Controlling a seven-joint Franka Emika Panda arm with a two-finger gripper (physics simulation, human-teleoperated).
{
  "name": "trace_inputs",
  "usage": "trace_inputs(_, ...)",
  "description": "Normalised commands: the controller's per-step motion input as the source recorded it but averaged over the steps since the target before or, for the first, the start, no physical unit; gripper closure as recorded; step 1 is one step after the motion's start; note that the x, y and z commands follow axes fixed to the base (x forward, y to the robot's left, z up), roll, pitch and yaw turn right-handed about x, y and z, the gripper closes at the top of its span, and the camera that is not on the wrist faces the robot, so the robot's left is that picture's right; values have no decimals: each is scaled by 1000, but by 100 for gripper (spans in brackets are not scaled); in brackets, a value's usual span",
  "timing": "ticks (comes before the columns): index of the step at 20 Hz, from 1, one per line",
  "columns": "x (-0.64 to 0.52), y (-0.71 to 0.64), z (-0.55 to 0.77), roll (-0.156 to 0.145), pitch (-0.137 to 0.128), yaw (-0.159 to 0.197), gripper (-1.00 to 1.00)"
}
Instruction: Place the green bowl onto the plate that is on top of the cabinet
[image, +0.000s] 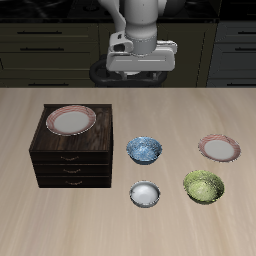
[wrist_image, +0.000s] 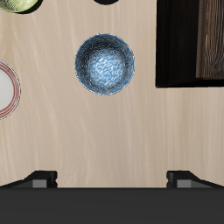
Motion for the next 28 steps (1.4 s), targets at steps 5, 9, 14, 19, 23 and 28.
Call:
trace_inputs(5,288,122,28,39,9,-26,-100)
trace_inputs(9,330,206,21,34,-12,-17,-100)
trace_inputs(14,278,174,1,24,-4,-24,-100)
trace_inputs(19,208,61,78,-3,-28,-3,-100)
trace_inputs(23,249,105,112,-2,-26,-12,-100)
trace_inputs(28,234,154,90,1,-22,-7,-100)
